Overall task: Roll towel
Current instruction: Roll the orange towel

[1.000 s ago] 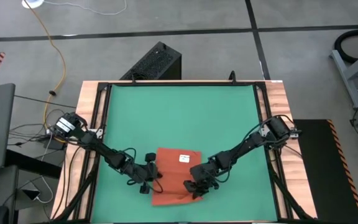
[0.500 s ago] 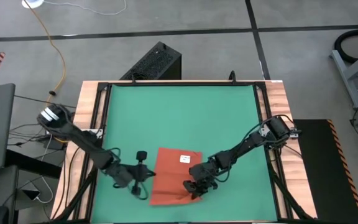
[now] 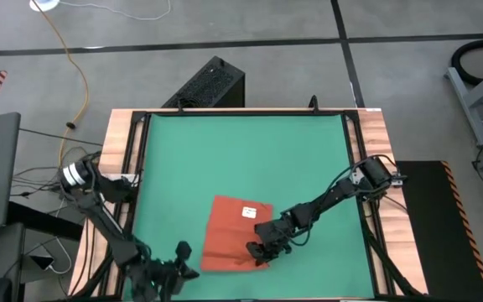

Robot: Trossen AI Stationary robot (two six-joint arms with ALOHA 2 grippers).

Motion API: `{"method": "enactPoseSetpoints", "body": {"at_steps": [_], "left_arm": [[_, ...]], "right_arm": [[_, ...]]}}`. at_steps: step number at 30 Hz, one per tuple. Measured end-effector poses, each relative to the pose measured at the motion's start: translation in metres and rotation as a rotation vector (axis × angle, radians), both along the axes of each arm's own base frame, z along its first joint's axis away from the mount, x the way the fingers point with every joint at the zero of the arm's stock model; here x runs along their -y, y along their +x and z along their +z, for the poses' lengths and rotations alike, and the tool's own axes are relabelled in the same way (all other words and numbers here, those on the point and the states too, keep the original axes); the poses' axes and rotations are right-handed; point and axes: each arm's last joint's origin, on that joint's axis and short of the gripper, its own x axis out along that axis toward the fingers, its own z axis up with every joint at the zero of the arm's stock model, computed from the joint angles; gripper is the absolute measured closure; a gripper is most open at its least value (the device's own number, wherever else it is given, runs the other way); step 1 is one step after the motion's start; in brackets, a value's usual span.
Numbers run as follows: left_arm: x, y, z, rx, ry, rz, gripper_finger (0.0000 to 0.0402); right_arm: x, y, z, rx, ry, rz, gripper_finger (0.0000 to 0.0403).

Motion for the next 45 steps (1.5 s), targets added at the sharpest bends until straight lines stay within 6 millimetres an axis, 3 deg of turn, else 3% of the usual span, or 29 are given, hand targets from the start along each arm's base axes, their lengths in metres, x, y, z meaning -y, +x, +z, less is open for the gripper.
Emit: {"method": "enactPoseSetpoints", "body": {"at_steps": [7,19,27,34,39,42,45], "left_arm": [[0.030,0.016,0.004,-0.130,0.042,-0.003,0.0401],[0.010,0.033,-0.015,-0.217,0.116,0.066,0.0402],[0.016,0.034,-0.036,-0.245,0.141,0.076,0.0401],[0.035,0.018,-0.008,-0.150,0.095,0.072,0.0401],[0.033,0.025,-0.041,-0.294,0.118,0.033,0.0402],[0.035,0.028,-0.051,-0.276,0.127,0.049,0.0401],[0.033,0.030,-0.048,-0.234,0.140,0.080,0.0402]], "right_arm": [[-0.007,-0.004,0.000,0.011,-0.026,-0.008,0.0379],[-0.021,-0.009,0.001,0.054,-0.068,-0.024,0.0379],[-0.021,-0.008,0.001,0.070,-0.075,-0.022,0.0379],[-0.020,-0.008,0.001,0.078,-0.084,-0.025,0.0379],[-0.020,-0.007,0.002,0.095,-0.082,-0.035,0.0379],[-0.020,-0.006,0.003,0.108,-0.087,-0.049,0.0379],[-0.020,-0.006,0.003,0.113,-0.089,-0.052,0.0379]]}}
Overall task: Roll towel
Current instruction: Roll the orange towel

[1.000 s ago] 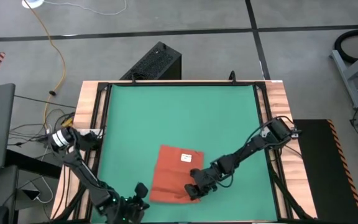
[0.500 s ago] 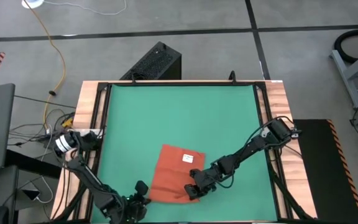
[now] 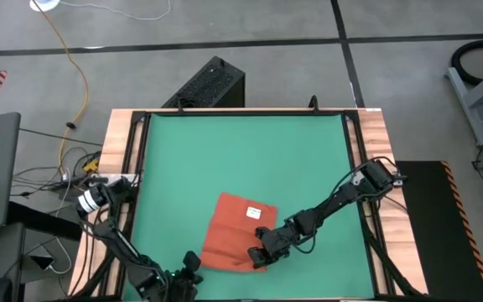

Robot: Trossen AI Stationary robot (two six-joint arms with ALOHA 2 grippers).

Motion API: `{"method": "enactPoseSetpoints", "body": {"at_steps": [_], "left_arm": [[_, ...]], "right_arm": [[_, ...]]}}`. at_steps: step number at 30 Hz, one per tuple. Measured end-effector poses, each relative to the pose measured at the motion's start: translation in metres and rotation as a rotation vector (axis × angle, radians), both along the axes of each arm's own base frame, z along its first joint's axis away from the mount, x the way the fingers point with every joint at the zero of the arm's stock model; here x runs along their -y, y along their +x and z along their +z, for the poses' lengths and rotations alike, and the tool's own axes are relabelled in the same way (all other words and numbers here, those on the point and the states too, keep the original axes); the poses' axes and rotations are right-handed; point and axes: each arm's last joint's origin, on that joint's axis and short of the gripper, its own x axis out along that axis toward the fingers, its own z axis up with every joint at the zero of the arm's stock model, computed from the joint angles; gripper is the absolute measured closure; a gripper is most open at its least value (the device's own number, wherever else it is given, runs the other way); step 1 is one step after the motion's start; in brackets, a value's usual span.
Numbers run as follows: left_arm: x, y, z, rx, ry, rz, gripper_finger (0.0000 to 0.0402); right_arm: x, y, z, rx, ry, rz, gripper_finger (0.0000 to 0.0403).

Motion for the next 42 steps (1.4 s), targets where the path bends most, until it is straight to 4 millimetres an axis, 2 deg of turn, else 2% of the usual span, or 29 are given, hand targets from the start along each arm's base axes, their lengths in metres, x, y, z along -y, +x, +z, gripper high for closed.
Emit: {"method": "enactPoseSetpoints", "body": {"at_steps": [4,8,12,18,21,26,33,37,42], "left_arm": [[-0.011,0.000,0.000,0.038,0.118,0.068,0.0401],[-0.019,0.007,-0.001,0.008,0.119,0.097,0.0402],[-0.019,0.009,0.001,0.029,0.121,0.108,0.0401],[-0.008,0.010,0.018,0.056,0.163,0.070,0.0401],[-0.012,0.014,0.018,0.066,0.205,0.079,0.0401],[-0.021,0.022,0.015,0.033,0.173,0.107,0.0401],[-0.003,-0.003,0.038,0.075,0.051,0.082,0.0401],[-0.002,-0.012,0.019,-0.017,0.005,0.045,0.0401],[-0.017,-0.010,0.007,-0.008,0.033,0.113,0.0401]], "right_arm": [[0.000,0.000,0.000,0.002,0.001,0.001,0.0379],[0.000,0.000,0.001,0.014,-0.002,0.003,0.0379],[0.000,0.001,0.001,0.023,-0.010,0.004,0.0379],[0.000,0.001,0.001,0.027,-0.018,0.006,0.0379],[0.000,0.001,0.001,0.036,-0.032,-0.003,0.0379],[0.000,0.001,0.001,0.048,-0.039,-0.004,0.0379],[-0.004,-0.001,0.002,0.064,-0.055,-0.004,0.0379],[-0.004,0.000,0.002,0.070,-0.058,0.000,0.0375],[-0.003,0.000,0.002,0.081,-0.076,-0.018,0.0381]]}}
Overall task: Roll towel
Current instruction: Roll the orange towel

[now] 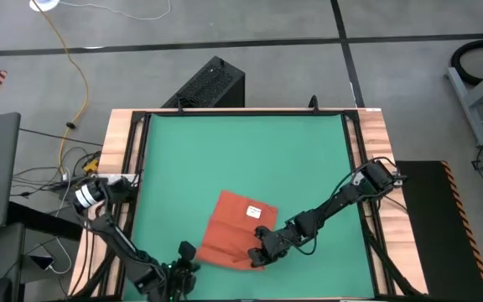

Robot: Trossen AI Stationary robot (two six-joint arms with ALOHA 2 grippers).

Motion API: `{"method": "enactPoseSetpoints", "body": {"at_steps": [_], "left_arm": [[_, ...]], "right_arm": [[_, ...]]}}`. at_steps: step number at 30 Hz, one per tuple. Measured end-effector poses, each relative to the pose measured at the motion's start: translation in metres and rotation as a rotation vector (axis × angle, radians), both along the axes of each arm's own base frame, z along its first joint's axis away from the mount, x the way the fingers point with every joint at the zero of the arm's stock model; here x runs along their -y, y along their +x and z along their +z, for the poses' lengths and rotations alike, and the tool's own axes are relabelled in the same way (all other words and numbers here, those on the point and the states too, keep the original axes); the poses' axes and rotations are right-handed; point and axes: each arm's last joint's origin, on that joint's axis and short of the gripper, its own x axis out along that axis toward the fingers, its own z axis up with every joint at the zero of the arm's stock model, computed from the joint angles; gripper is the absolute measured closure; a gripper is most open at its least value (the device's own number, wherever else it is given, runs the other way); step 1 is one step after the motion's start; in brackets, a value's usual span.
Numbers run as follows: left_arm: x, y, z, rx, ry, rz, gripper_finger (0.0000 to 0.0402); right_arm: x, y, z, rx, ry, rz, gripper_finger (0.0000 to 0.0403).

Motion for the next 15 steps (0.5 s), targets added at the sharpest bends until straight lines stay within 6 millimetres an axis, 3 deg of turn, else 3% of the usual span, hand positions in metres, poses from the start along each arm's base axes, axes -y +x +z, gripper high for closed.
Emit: {"method": "enactPoseSetpoints", "body": {"at_steps": [7,15], "left_arm": [[-0.015,0.005,-0.006,0.015,0.084,0.042,0.0401],[-0.011,0.011,0.008,0.052,0.134,0.002,0.0402]], "right_arm": [[-0.003,0.000,0.001,0.011,0.015,-0.008,0.0381],[-0.004,-0.001,0.002,0.015,0.014,-0.013,0.0381]]}}
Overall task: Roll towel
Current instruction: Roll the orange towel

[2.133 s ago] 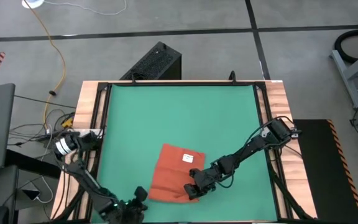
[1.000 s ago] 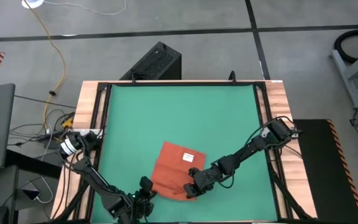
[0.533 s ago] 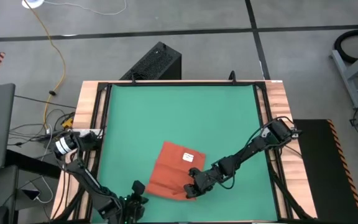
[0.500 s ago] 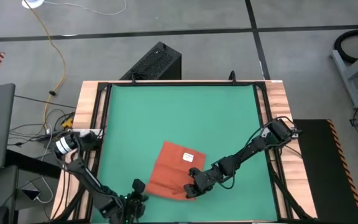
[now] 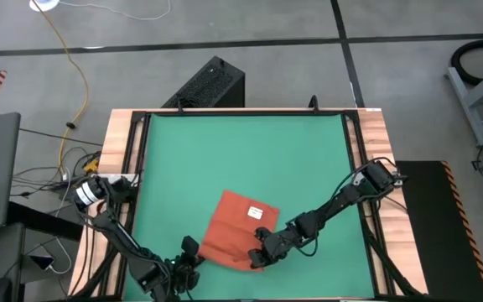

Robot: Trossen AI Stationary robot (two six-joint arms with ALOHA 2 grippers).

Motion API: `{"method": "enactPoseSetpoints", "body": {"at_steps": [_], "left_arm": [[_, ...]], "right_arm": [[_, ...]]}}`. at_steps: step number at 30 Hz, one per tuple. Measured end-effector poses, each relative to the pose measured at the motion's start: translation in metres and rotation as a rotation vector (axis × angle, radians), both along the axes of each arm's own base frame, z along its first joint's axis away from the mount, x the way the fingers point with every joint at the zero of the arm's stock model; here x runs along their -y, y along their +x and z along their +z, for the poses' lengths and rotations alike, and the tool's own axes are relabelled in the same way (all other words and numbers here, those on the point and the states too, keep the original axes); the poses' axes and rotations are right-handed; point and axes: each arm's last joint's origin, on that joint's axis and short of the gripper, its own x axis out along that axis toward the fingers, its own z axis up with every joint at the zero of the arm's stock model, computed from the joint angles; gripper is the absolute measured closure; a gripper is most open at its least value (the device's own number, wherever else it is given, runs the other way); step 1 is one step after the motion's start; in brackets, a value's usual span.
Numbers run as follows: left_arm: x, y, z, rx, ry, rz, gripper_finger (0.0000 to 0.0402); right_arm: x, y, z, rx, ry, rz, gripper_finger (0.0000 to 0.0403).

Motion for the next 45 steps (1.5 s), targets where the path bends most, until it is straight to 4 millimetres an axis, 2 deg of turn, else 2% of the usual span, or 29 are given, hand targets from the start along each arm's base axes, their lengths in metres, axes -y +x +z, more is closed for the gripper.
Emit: {"method": "enactPoseSetpoints", "body": {"at_steps": [7,15,24,32,40,45], "left_arm": [[-0.017,0.013,-0.006,-0.004,0.029,0.045,0.0402],[-0.024,0.025,-0.005,0.005,0.041,0.033,0.0401],[-0.036,0.030,-0.011,-0.017,0.074,0.040,0.0402],[-0.037,0.033,-0.011,-0.026,0.092,0.003,0.0401],[-0.055,0.048,-0.016,-0.096,-0.041,0.032,0.0401],[-0.067,0.050,-0.025,-0.096,-0.101,0.050,0.0401]], "right_arm": [[0.000,0.000,0.000,0.009,-0.005,0.000,0.0381],[0.000,0.000,0.000,0.011,-0.006,-0.001,0.0381],[0.000,0.000,0.000,0.012,-0.009,-0.016,0.0381],[0.000,0.000,0.000,0.006,-0.009,-0.028,0.0381],[0.002,0.001,-0.001,0.054,-0.110,-0.024,0.0341],[0.002,-0.005,-0.007,-0.012,-0.159,-0.007,0.0335]]}}
